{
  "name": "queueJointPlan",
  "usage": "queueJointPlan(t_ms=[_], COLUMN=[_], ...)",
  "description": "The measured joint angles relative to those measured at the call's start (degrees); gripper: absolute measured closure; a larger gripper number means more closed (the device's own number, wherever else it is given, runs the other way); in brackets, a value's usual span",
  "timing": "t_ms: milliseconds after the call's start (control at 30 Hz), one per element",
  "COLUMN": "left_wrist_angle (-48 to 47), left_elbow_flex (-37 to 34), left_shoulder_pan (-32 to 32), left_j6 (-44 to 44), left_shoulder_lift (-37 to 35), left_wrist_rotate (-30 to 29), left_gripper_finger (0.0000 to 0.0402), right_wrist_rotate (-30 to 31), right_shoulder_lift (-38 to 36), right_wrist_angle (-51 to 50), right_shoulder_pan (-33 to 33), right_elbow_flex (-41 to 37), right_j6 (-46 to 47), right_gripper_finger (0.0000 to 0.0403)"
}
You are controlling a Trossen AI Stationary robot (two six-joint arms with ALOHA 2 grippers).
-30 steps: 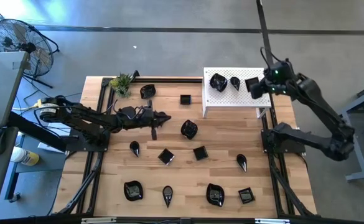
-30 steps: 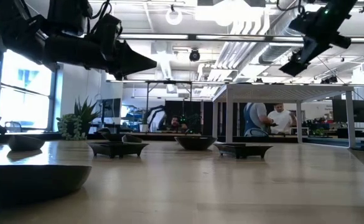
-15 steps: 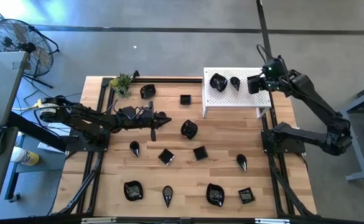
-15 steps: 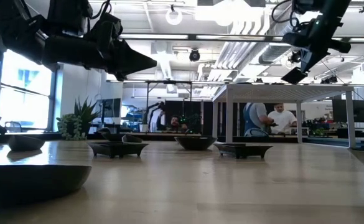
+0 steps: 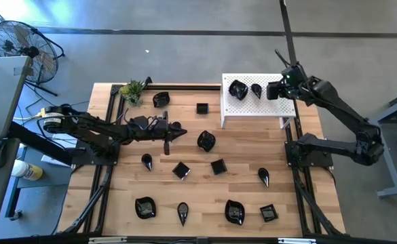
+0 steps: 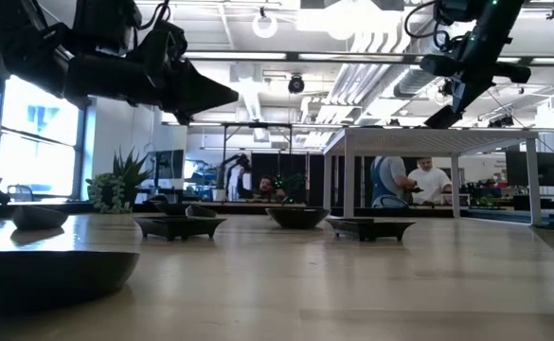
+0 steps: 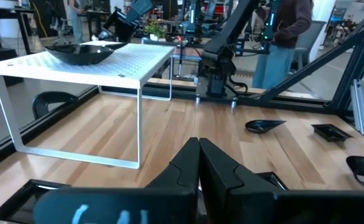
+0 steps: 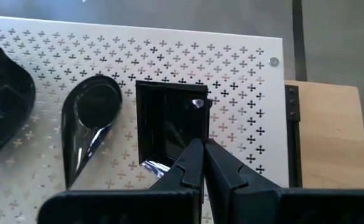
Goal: Pick & Place Mini shaped plates
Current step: Put the black square plate on the shelf
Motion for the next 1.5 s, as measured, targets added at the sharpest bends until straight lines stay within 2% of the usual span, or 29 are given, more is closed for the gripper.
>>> queueJointPlan(t_ms=[167,300,700,1033,1167,1300,1500], left_wrist_angle=[-0.84,-1.49,-1.85,-1.84,-1.84,-1.84,-1.82], left_elbow_flex=[0.00,0.00,0.00,0.00,0.00,0.00,0.00], left_shoulder_pan=[0.00,0.00,0.00,0.00,0.00,0.00,0.00], left_j6=[-0.02,-0.42,-0.83,-0.83,-0.83,-0.83,-0.83], left_shoulder_lift=[0.02,0.02,0.02,0.02,0.02,0.02,0.02], left_wrist_rotate=[0.83,0.99,1.40,1.40,1.40,1.38,1.22], left_gripper_finger=[0.0401,0.0401,0.0401,0.0401,0.0401,0.0401,0.0401], right_wrist_rotate=[-2.13,0.13,1.34,2.63,3.34,2.96,-1.86], right_shoulder_lift=[0.83,2.65,5.14,5.14,4.93,3.48,2.07], right_wrist_angle=[-0.93,-2.67,-1.90,-2.05,-2.70,-3.66,-3.66], right_shoulder_pan=[-0.03,-0.03,0.00,-0.03,0.00,0.84,5.23], right_elbow_flex=[0.00,0.00,0.04,0.04,0.04,0.04,0.04], right_j6=[0.36,1.46,1.18,0.72,-0.70,-4.63,-12.04], right_gripper_finger=[0.0402,0.0402,0.0400,0.0328,0.0317,0.0324,0.0331])
